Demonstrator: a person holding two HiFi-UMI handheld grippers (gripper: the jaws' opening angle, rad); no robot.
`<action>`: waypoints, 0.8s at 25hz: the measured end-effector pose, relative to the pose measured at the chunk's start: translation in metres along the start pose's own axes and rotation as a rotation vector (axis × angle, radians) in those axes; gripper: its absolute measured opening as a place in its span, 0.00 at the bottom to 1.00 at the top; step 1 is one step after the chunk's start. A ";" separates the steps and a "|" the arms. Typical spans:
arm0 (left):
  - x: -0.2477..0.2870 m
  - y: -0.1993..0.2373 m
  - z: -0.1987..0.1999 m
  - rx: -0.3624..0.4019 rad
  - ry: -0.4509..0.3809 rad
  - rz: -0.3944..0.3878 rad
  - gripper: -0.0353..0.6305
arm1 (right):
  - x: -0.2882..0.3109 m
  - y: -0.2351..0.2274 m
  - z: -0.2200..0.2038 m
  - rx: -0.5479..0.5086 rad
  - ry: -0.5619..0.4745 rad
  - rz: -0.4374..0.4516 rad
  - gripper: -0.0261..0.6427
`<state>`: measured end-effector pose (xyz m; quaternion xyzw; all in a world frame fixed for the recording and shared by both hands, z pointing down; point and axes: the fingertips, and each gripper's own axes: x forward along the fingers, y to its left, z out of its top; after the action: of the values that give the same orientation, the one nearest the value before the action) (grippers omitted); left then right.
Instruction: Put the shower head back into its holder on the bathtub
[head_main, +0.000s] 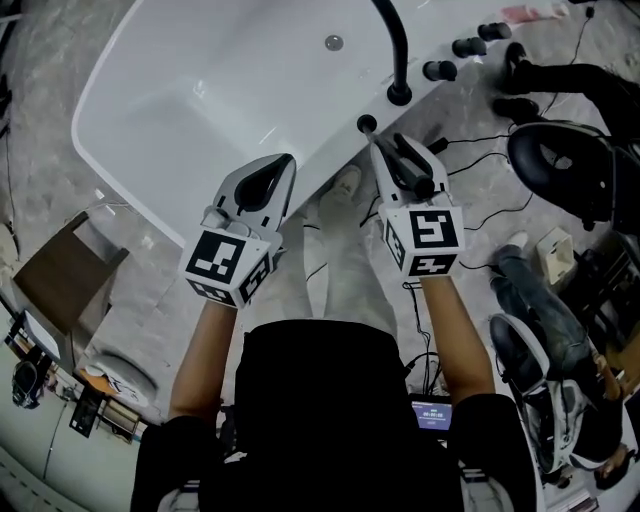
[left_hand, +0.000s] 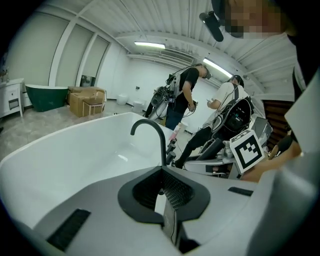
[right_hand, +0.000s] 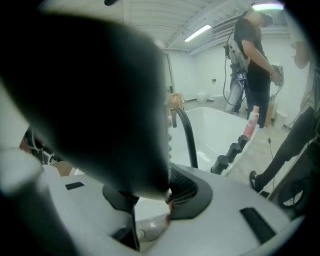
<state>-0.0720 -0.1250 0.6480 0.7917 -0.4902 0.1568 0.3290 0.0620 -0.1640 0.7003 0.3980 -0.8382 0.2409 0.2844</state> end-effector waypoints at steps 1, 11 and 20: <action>0.002 0.000 -0.003 0.001 0.008 -0.001 0.07 | 0.003 -0.001 -0.003 0.000 0.004 0.000 0.25; 0.026 0.001 -0.025 -0.009 0.067 -0.024 0.07 | 0.034 -0.015 -0.023 0.004 0.040 0.009 0.25; 0.035 0.009 -0.038 -0.019 0.096 -0.020 0.07 | 0.062 -0.017 -0.040 -0.023 0.089 0.025 0.25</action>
<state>-0.0600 -0.1259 0.6992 0.7850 -0.4675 0.1864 0.3612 0.0542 -0.1812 0.7739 0.3729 -0.8325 0.2522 0.3229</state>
